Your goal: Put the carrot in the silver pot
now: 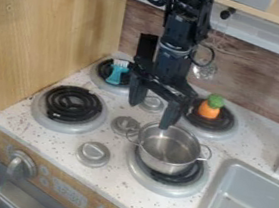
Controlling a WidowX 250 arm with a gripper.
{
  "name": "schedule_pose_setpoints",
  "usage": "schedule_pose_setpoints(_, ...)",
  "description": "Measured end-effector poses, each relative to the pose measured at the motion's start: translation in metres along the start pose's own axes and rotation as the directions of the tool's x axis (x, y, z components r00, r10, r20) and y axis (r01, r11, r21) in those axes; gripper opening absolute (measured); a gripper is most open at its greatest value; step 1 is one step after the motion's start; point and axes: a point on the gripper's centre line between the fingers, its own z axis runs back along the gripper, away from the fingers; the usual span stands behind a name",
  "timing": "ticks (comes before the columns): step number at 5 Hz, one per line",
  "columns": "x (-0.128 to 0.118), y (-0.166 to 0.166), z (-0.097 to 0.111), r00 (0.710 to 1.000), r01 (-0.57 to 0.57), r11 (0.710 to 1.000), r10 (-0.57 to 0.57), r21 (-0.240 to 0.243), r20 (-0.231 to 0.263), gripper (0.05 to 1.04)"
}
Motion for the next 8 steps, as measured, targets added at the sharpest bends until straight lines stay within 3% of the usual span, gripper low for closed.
schedule_pose_setpoints(1,-0.004,-0.001,-0.013,0.999,0.000,1.000,0.000,-0.005,-0.038,1.000)
schedule_pose_setpoints(2,0.009,-0.002,-0.029,1.000,-0.005,1.000,0.005,-0.012,-0.022,1.000)
schedule_pose_setpoints(3,0.035,0.001,-0.041,0.999,0.000,1.000,0.000,0.000,0.034,1.000)
schedule_pose_setpoints(4,0.063,0.005,-0.041,0.977,-0.012,1.000,0.011,0.005,0.214,1.000)
schedule_pose_setpoints(5,0.085,0.003,-0.040,0.917,0.003,1.000,0.001,-0.009,0.398,1.000)
schedule_pose_setpoints(6,0.099,0.005,-0.033,0.877,0.014,1.000,-0.018,0.012,0.479,1.000)
schedule_pose_setpoints(7,0.122,0.005,-0.037,0.850,0.036,0.999,-0.051,0.038,0.524,1.000)
schedule_pose_setpoints(8,0.142,0.006,-0.062,0.854,0.055,0.997,-0.073,0.051,0.515,1.000)
